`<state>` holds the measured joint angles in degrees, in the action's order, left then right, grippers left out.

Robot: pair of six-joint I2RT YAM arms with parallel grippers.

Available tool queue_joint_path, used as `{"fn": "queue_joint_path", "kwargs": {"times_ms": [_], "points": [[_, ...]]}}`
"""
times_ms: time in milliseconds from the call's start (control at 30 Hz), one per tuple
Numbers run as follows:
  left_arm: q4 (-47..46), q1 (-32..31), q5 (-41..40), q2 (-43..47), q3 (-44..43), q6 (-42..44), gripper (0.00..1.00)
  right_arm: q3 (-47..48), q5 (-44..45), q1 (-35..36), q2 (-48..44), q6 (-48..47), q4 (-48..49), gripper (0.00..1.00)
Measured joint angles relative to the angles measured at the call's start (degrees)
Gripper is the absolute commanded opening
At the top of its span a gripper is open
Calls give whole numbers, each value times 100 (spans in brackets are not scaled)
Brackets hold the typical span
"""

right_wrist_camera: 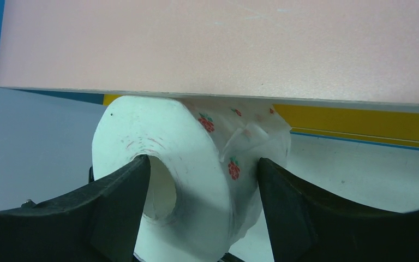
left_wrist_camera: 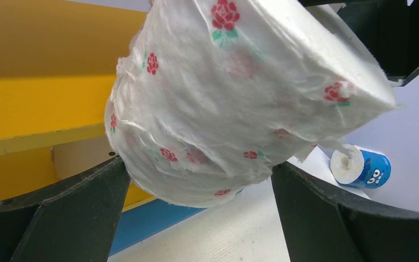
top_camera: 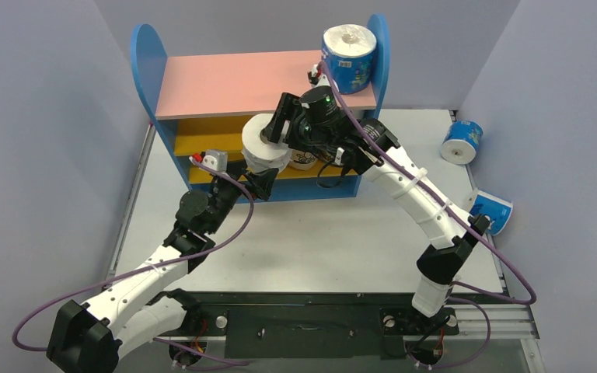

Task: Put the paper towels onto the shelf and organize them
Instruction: Place the paper towel on the shelf.

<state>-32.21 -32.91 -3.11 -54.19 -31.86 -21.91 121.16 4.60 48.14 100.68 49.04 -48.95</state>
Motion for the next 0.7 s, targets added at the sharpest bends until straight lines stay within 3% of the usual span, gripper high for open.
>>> {"fn": "queue_joint_path", "kwargs": {"times_ms": [300, 600, 700], "points": [[31, 0, -31, 2, -44, 4, 96, -144, -9, -11, -210, 103, 219, 65], [116, -2, -28, 2, -164, -20, 97, -216, 20, -109, -310, 162, 271, 45], [118, -13, -26, 7, -164, -48, 97, -216, -2, -136, -310, 190, 275, 44]]}}
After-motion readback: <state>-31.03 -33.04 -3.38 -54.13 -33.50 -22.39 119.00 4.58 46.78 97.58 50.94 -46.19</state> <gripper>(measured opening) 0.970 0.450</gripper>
